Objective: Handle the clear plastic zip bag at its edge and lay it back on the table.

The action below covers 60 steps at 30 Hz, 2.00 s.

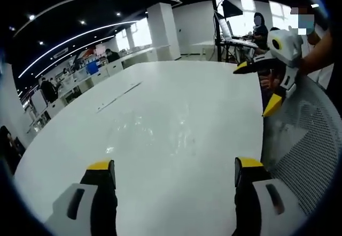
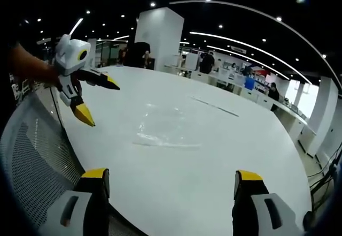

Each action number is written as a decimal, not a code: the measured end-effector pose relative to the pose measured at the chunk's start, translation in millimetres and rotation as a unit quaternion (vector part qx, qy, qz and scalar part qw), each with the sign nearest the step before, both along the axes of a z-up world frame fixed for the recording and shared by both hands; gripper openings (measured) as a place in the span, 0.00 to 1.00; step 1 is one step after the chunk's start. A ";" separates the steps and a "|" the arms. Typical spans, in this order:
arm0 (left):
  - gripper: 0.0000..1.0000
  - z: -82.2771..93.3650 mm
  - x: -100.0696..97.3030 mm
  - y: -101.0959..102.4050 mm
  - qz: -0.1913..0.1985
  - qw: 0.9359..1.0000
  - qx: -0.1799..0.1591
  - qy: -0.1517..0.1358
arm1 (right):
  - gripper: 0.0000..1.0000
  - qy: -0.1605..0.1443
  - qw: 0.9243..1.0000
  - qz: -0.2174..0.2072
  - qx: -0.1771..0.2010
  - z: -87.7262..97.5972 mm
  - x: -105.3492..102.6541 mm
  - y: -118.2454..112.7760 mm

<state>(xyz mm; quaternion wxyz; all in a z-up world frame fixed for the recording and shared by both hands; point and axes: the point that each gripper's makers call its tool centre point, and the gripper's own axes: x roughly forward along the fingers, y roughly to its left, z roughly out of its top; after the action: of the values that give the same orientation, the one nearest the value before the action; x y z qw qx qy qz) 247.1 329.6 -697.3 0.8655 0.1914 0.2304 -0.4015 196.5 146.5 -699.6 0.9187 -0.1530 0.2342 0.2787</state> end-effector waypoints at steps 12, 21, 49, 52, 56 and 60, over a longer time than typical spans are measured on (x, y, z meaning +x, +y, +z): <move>0.79 -5.9 -0.4 -23.9 -0.040 0.999 0.014 0.008 | 0.97 -0.001 1.000 -0.004 0.000 0.2 0.1 -1.6; 0.68 -18.7 -1.8 -36.7 -0.062 0.997 0.027 0.029 | 0.97 0.003 1.000 -0.005 0.001 -1.0 0.1 -2.0; 0.47 -48.1 12.6 -68.8 -0.082 0.992 0.060 0.071 | 0.91 0.001 1.000 -0.008 0.003 -0.3 0.6 -3.1; 0.45 -52.3 16.8 -67.9 -0.073 0.992 0.064 0.076 | 0.91 0.001 1.000 -0.010 0.004 -0.2 0.8 -3.5; 0.40 -57.5 20.7 -65.6 -0.070 0.992 0.071 0.083 | 0.91 0.000 1.000 -0.015 0.005 0.6 1.6 -4.6; 0.41 -68.1 27.3 -60.0 -0.063 0.990 0.075 0.101 | 0.90 -0.002 1.000 -0.015 0.010 1.7 2.0 -4.1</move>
<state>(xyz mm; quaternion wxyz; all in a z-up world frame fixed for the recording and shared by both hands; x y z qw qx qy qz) 274.4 269.7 -765.5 0.7937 0.2286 0.3340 -0.4542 198.6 142.4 -697.9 0.9247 -0.1405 0.2320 0.2671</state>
